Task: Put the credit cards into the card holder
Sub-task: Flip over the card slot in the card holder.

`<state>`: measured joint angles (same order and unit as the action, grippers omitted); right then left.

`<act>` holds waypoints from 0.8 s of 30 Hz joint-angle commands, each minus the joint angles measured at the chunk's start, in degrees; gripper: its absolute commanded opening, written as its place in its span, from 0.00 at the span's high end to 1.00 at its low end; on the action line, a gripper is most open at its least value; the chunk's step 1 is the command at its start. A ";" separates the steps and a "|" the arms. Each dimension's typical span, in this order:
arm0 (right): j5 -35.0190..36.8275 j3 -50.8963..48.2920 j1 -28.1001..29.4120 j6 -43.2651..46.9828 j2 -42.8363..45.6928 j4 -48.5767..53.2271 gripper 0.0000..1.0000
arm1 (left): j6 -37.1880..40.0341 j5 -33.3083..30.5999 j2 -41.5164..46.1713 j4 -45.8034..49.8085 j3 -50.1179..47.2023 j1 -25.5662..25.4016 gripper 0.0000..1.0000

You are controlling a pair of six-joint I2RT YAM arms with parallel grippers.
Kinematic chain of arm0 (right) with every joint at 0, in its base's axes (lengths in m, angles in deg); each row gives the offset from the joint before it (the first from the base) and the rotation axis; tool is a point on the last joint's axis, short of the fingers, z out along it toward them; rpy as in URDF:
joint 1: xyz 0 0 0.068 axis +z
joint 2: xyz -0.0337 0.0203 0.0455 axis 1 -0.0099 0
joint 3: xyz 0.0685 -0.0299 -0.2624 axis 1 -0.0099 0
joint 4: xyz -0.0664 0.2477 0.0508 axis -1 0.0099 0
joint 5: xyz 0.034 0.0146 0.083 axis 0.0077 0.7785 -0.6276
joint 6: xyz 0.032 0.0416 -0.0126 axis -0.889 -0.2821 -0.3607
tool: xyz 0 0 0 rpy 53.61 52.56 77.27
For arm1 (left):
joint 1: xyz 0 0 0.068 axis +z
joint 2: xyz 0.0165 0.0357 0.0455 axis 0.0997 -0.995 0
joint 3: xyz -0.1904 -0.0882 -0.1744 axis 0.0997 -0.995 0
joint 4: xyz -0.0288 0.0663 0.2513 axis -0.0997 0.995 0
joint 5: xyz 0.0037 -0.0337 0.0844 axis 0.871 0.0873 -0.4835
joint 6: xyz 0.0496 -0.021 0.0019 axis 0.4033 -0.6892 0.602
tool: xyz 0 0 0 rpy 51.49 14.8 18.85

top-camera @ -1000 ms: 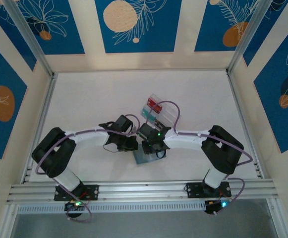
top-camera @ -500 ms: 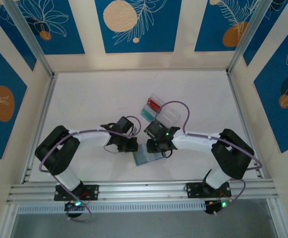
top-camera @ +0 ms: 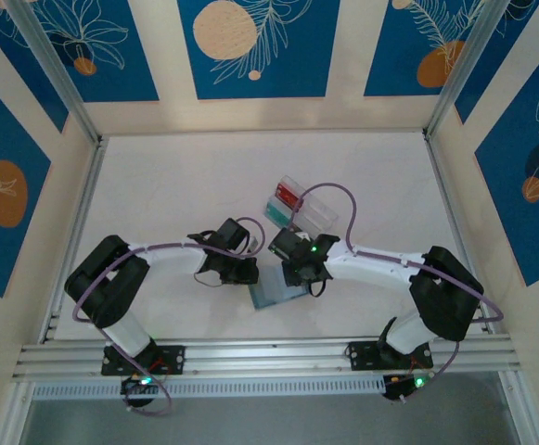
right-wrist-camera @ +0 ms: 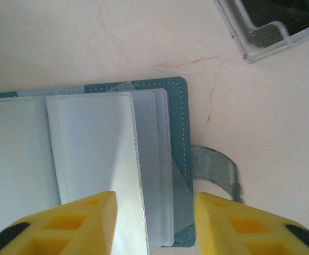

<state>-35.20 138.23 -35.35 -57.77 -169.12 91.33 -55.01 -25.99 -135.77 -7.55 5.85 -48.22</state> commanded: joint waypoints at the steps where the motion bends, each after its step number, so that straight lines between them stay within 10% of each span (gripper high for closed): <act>1: 2.71 3.26 1.67 -0.77 4.57 4.45 0.61 | 2.11 1.04 -1.40 2.08 -1.68 -0.62 0.91; 16: -13.49 10.86 -1.29 3.51 -4.59 0.82 0.87 | 4.39 2.82 -0.30 3.83 -0.96 -0.58 0.92; 24: -20.68 7.54 -3.55 4.25 -10.82 -4.57 0.85 | 5.16 4.24 -0.68 5.81 0.72 -0.07 0.92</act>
<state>-50.47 147.35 -38.58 -54.36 -178.19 89.05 -51.25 -23.28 -135.68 -6.13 5.87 -48.22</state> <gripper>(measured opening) 0.141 0.079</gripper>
